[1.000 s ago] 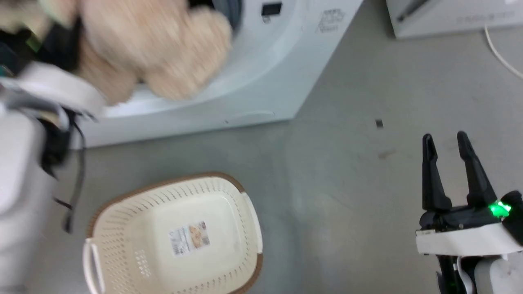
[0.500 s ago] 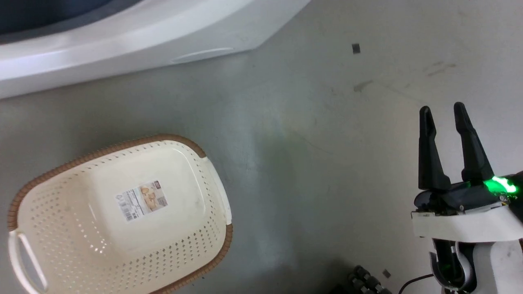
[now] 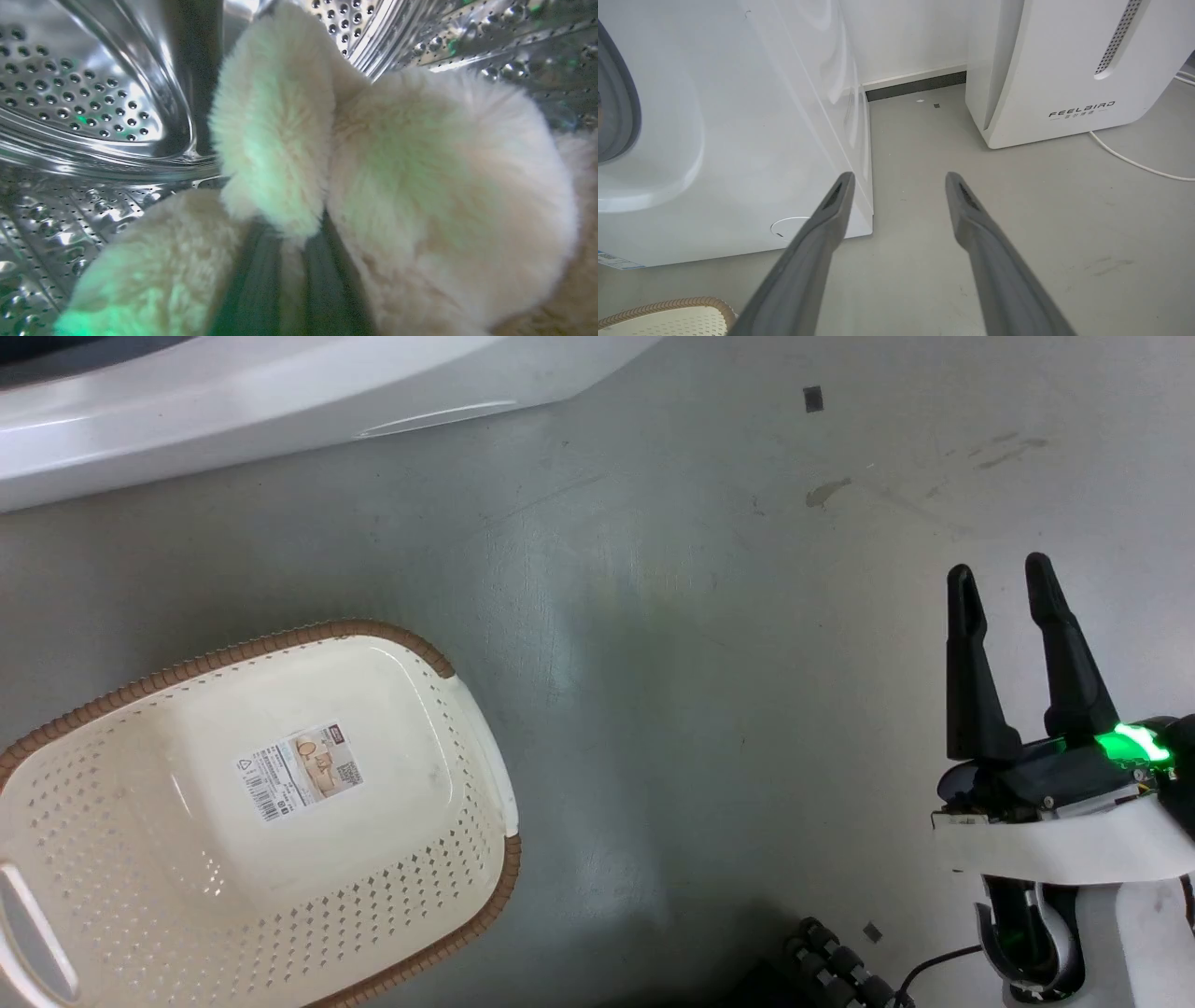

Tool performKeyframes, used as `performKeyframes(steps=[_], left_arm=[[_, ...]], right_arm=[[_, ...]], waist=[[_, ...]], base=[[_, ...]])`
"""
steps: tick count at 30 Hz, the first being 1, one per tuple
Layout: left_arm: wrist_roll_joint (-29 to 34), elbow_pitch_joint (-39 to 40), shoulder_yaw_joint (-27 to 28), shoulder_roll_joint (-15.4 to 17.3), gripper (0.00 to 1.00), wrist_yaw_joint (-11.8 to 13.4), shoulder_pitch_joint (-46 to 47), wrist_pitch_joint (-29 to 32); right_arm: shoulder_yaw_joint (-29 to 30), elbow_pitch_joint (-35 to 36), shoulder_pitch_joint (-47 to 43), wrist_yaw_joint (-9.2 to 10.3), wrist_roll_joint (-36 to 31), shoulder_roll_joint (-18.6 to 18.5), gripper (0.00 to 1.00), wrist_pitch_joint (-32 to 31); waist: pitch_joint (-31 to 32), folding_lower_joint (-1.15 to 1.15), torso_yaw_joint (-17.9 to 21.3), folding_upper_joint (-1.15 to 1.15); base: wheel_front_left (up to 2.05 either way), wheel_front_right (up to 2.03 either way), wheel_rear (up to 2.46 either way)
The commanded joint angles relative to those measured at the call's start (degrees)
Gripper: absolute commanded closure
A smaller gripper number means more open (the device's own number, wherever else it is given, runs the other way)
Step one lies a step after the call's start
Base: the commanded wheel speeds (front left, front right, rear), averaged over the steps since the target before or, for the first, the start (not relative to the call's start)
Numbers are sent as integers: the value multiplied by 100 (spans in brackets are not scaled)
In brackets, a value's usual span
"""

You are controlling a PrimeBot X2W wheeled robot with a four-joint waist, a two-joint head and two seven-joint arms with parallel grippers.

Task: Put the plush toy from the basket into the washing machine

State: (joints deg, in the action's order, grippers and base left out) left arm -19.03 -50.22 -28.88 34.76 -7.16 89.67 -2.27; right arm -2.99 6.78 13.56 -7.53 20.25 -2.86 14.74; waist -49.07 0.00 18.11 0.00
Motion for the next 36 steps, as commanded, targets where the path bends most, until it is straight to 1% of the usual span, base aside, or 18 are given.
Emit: performKeyframes(steps=[1,4,5,6,9,12,19,24,26,29,36], left_arm=[[-68,-183,-160,-22,100,-29,-225,96],[-236,-242,-438,9,100,-31,-188,33],[-264,-271,-508,26,40,-31,-174,-20],[-299,-313,-565,29,0,-31,-171,-63],[-399,-454,-732,-7,0,-32,-247,-214],[-498,-611,-816,-94,0,-32,-400,-464],[-767,-966,-811,-496,0,-26,-1117,-1064],[-961,-893,-682,-777,0,38,-1809,-1248],[-1029,-714,-581,-868,0,113,-2127,-1265],[-1041,-155,-359,-893,0,277,-2688,-1270],[-948,1395,377,-987,0,830,-4389,-1272]], right_arm=[[-8,1,109,4,60,-1,0,26],[-15,-25,133,4,45,-1,0,26],[-14,-33,144,4,42,-1,0,26],[8,-34,155,4,105,-1,0,26],[140,-77,178,4,368,-1,0,26],[215,-127,201,4,298,-1,0,26],[339,-311,144,4,207,-1,0,26],[353,-406,-30,4,20,-1,0,26],[373,-449,-131,4,-69,-1,0,26],[413,-501,-278,4,-160,-1,0,26],[478,-631,-676,4,-331,-1,0,26]], waist=[[1,0,-15,0],[47,0,-54,0],[78,0,-64,0],[115,0,-75,0],[287,0,-122,0],[537,0,-208,0],[1454,0,-492,0],[2143,0,-766,0],[2416,0,-888,0],[2759,0,-1029,0],[3529,0,-1321,0]], base=[[0,0,0],[0,0,0],[0,0,0],[0,0,0],[0,0,0],[0,0,0],[0,0,0],[0,0,0],[0,0,0],[0,0,0],[0,0,0]])
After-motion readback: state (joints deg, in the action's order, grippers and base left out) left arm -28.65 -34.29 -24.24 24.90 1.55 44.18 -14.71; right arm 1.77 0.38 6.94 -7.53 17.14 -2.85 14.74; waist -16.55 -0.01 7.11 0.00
